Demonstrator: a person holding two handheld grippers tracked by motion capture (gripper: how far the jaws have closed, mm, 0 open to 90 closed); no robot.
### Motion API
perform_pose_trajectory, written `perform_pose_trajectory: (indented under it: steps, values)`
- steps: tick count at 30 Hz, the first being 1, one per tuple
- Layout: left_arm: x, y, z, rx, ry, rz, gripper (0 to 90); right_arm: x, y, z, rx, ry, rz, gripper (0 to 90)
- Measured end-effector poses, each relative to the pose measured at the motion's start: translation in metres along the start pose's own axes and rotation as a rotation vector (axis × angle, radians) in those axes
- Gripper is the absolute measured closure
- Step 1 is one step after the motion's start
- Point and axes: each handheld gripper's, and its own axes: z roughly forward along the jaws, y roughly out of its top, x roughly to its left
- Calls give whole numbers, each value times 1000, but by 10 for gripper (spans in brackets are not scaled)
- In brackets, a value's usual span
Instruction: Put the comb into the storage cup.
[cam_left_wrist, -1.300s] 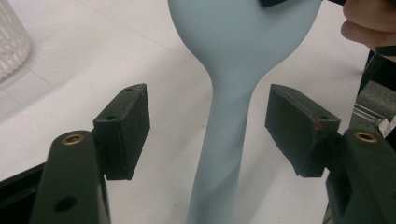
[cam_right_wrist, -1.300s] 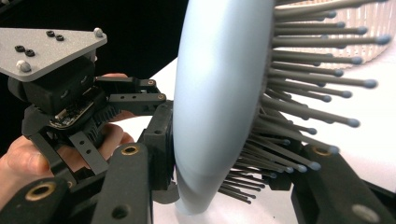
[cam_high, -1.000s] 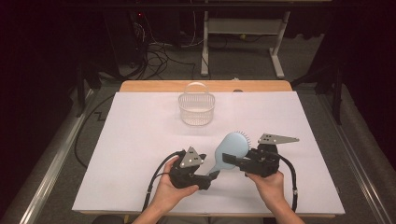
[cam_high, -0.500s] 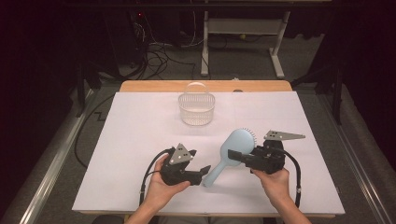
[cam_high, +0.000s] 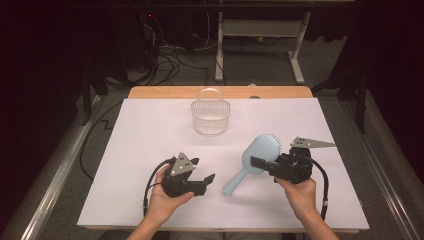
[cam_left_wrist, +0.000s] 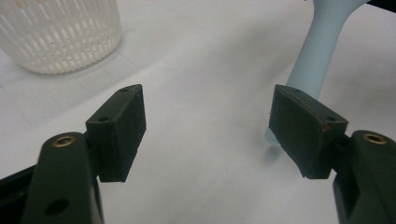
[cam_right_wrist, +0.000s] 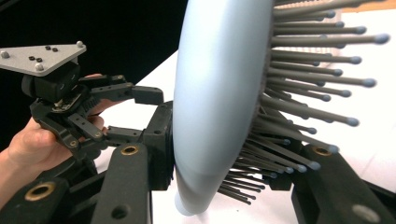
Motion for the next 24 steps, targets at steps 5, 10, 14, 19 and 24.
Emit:
perform_pose_trajectory:
  steps: [5, 10, 14, 19, 24]
  values:
    - [10, -5, -6, -10, 14, -32, 283, -4, 1, -2, -3, -8, 7, 551]
    - [17, -9, -12, -28, 35, -44, 283, -5, 1, -2, 1, -17, 5, 551]
    - [22, -12, -15, -30, 48, -50, 283, -6, 1, -3, 2, -21, 8, 552]
    - [27, -15, -18, -34, 59, -63, 283, -7, 1, -3, 10, -28, 11, 552]
    - [34, -20, -21, -36, 77, -73, 283, -8, 2, -4, 9, -32, 11, 552]
